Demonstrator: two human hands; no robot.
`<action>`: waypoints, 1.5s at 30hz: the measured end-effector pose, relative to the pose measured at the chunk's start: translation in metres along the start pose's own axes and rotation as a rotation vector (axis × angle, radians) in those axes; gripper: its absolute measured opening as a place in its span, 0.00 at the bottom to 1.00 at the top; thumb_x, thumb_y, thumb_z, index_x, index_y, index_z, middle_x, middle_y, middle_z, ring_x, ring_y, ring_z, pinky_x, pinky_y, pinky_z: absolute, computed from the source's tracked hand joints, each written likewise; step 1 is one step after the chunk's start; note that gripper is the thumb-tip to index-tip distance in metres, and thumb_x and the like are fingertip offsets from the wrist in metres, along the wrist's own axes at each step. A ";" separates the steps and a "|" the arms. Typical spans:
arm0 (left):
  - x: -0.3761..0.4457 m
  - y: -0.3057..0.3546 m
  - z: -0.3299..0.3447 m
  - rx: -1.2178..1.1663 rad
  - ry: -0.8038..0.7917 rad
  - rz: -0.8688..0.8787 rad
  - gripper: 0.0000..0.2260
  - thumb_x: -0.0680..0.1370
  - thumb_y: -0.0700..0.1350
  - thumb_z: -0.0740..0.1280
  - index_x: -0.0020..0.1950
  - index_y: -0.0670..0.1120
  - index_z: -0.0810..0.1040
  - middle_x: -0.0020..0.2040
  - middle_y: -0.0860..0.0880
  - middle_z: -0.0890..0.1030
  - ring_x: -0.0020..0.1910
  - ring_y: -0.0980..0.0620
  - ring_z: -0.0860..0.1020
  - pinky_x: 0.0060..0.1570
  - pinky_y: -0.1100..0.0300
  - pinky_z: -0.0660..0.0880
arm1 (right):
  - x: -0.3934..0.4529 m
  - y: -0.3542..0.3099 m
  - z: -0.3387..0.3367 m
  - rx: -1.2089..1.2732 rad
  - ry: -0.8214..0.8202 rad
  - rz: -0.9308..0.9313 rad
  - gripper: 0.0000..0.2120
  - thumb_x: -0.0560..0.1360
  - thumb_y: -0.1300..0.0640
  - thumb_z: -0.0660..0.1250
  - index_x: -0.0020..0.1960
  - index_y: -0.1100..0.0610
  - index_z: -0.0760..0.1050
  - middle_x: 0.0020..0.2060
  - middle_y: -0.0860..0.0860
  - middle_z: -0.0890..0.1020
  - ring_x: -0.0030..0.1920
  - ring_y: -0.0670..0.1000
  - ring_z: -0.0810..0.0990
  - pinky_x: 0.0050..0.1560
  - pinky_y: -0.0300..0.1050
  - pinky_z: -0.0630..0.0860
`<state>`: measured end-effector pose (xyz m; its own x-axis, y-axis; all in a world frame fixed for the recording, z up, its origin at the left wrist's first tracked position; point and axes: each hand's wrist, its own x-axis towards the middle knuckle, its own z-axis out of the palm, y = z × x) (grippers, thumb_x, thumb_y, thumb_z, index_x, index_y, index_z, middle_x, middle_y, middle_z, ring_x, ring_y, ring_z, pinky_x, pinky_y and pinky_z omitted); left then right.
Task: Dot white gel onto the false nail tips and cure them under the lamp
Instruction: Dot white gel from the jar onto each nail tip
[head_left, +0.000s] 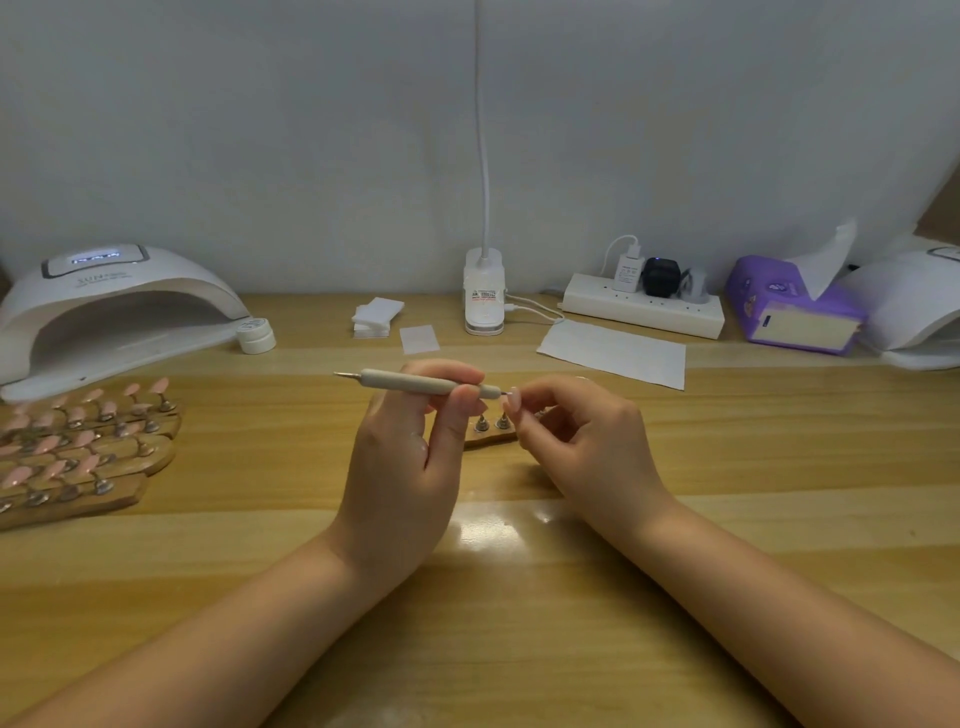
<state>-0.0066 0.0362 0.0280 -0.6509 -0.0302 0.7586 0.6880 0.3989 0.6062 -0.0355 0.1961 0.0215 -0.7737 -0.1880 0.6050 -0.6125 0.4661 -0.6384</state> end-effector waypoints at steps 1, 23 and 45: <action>0.000 -0.001 0.000 0.003 0.000 0.005 0.06 0.80 0.47 0.59 0.54 0.48 0.73 0.46 0.52 0.79 0.45 0.58 0.80 0.44 0.71 0.73 | 0.000 0.000 0.000 -0.002 -0.002 -0.006 0.04 0.75 0.61 0.70 0.50 0.56 0.82 0.40 0.44 0.81 0.39 0.45 0.80 0.40 0.43 0.79; -0.003 -0.005 0.001 0.057 -0.011 0.030 0.06 0.80 0.49 0.60 0.55 0.53 0.73 0.46 0.50 0.81 0.46 0.52 0.81 0.44 0.47 0.78 | -0.001 0.002 0.002 0.009 0.004 -0.023 0.04 0.75 0.64 0.70 0.48 0.59 0.82 0.39 0.47 0.82 0.38 0.47 0.81 0.41 0.48 0.79; -0.003 -0.007 0.001 0.077 -0.014 0.005 0.06 0.80 0.49 0.59 0.54 0.53 0.73 0.46 0.52 0.80 0.46 0.50 0.81 0.44 0.46 0.78 | 0.000 0.003 0.003 0.008 0.000 -0.027 0.04 0.75 0.62 0.70 0.49 0.60 0.82 0.39 0.49 0.83 0.37 0.48 0.81 0.41 0.49 0.79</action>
<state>-0.0096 0.0344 0.0210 -0.6524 -0.0159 0.7577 0.6645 0.4686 0.5821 -0.0379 0.1953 0.0177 -0.7569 -0.2004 0.6220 -0.6344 0.4537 -0.6258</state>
